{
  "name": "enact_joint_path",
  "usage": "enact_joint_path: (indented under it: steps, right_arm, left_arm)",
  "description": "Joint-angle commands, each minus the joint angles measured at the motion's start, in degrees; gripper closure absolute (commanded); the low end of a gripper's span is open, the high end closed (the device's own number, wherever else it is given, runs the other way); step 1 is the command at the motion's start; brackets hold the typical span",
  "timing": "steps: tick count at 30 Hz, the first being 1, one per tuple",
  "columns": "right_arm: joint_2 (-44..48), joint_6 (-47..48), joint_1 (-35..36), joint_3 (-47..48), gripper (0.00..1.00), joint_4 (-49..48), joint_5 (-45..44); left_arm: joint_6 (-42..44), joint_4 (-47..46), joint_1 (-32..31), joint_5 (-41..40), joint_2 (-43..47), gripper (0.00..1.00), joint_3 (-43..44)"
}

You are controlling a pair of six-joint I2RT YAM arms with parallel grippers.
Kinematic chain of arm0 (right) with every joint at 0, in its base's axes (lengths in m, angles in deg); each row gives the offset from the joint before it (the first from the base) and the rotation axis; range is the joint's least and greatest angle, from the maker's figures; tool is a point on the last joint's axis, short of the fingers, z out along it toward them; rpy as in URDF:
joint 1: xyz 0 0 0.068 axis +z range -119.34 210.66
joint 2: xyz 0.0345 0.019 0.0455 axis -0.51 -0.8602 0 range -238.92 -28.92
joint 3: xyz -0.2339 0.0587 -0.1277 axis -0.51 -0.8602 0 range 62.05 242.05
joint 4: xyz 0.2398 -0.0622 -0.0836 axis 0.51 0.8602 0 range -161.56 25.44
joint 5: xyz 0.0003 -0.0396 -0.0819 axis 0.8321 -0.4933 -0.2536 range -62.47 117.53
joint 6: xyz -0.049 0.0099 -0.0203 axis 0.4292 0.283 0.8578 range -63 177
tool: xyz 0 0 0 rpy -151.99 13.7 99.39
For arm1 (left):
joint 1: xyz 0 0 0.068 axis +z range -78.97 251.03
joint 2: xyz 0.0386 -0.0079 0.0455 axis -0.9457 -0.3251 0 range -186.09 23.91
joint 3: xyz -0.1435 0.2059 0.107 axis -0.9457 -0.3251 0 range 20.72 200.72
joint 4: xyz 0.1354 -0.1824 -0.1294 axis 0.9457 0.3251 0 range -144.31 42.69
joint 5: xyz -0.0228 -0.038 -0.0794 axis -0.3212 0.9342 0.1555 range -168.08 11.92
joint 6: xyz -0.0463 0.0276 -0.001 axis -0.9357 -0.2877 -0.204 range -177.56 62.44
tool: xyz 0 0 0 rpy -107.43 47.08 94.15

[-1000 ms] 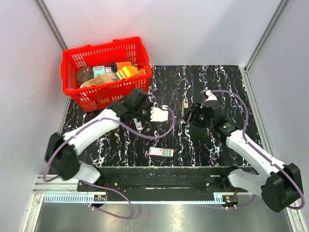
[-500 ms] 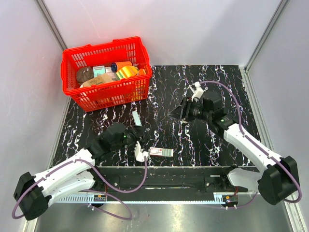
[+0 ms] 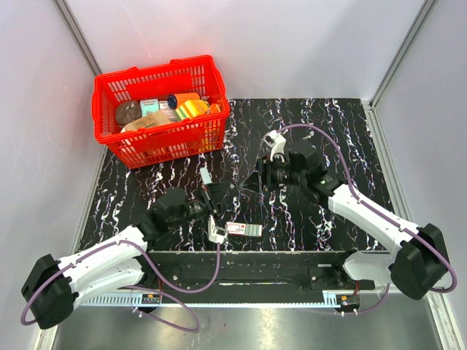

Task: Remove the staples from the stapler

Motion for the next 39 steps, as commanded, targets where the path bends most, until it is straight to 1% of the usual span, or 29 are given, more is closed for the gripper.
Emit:
enact_joint_path:
  steps: [1, 5, 9, 14, 21, 27, 35, 39]
  right_arm:
    - [1.7, 4.5, 1.8, 3.7, 0.37, 0.8, -1.6]
    - [0.6, 7.0, 4.5, 5.3, 0.37, 2.6, -2.9]
    - [0.0, 9.7, 7.3, 7.0, 0.37, 3.9, -6.4]
    - [-0.6, 11.3, 8.7, 8.4, 0.38, 4.8, -7.6]
    - [-0.6, 12.5, 9.3, 8.8, 0.44, 6.1, -7.9]
    - [1.7, 13.0, 9.3, 7.2, 0.45, 7.2, -8.1]
    - [0.6, 13.6, 9.3, 7.9, 0.54, 8.2, -6.8]
    - [-0.3, 13.9, 9.4, 8.1, 0.56, 8.4, -6.2]
  left_arm:
    - [2.3, -6.6, -1.0, 2.8, -0.3, 1.00, -0.2]
    - [2.4, -6.4, -1.4, 2.9, -0.2, 1.00, -0.1]
    - [1.1, -3.8, -2.2, 2.0, -0.1, 1.00, 0.9]
    - [-0.4, -3.3, -3.2, 1.2, 0.1, 1.00, 1.7]
    - [-1.8, -3.1, -3.9, 0.8, 1.0, 1.00, 2.2]
    - [-2.1, -2.5, -3.9, 0.5, 1.4, 1.00, 2.2]
    - [-2.1, -2.9, -4.1, 1.4, 1.9, 1.00, 2.0]
    - [-2.4, -2.8, -4.1, 0.9, 1.4, 1.00, 2.6]
